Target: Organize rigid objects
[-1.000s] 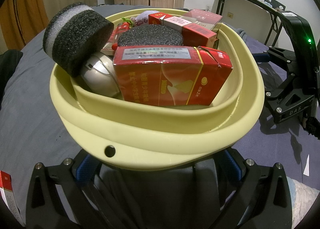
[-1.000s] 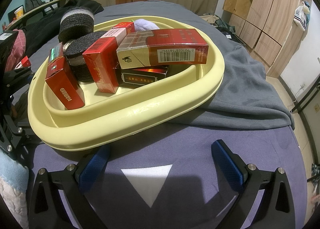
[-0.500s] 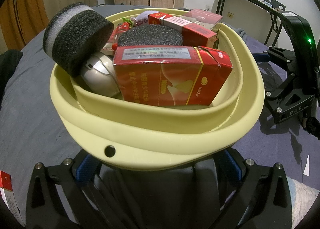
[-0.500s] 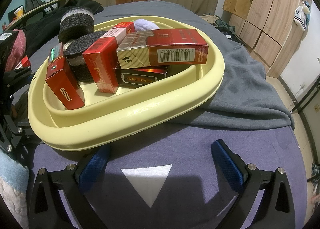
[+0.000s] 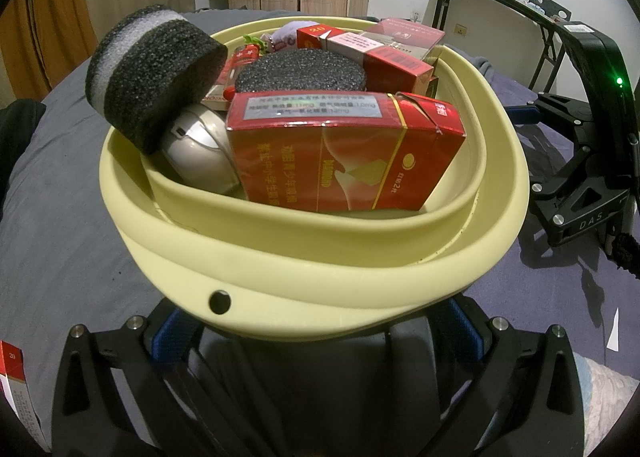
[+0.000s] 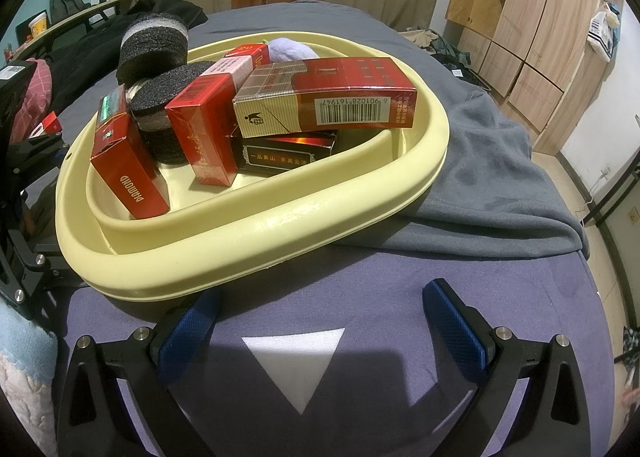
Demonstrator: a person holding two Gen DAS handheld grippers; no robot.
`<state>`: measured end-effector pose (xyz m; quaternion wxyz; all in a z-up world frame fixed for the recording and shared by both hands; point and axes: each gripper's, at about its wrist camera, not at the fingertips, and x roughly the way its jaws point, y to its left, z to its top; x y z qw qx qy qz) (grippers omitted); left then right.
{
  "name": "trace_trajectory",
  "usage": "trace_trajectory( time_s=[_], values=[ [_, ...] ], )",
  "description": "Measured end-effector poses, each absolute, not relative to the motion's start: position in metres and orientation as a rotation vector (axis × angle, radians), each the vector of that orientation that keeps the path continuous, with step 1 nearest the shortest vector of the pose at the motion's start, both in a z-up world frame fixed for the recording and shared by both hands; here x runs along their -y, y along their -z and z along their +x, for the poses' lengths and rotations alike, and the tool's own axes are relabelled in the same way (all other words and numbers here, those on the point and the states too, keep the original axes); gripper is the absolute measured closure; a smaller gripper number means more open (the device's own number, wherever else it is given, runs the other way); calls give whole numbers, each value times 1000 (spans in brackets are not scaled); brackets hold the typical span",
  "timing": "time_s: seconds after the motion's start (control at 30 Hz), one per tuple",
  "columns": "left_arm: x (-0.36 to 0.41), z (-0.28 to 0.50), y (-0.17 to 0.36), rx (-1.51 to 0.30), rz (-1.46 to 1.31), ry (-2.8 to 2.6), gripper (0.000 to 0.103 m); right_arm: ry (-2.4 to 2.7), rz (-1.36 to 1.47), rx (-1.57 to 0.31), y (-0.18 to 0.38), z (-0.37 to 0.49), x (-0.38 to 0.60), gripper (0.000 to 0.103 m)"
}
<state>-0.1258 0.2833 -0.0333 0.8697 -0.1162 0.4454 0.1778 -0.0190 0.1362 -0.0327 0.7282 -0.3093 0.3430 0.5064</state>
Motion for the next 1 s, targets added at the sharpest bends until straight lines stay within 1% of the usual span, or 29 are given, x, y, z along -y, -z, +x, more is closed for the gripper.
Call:
trace_trajectory(
  time_s=[1.0],
  values=[
    [-283,-130,34,-932,-239,-374,0,-1116,-682,-755,33,-19,-136,0]
  ],
)
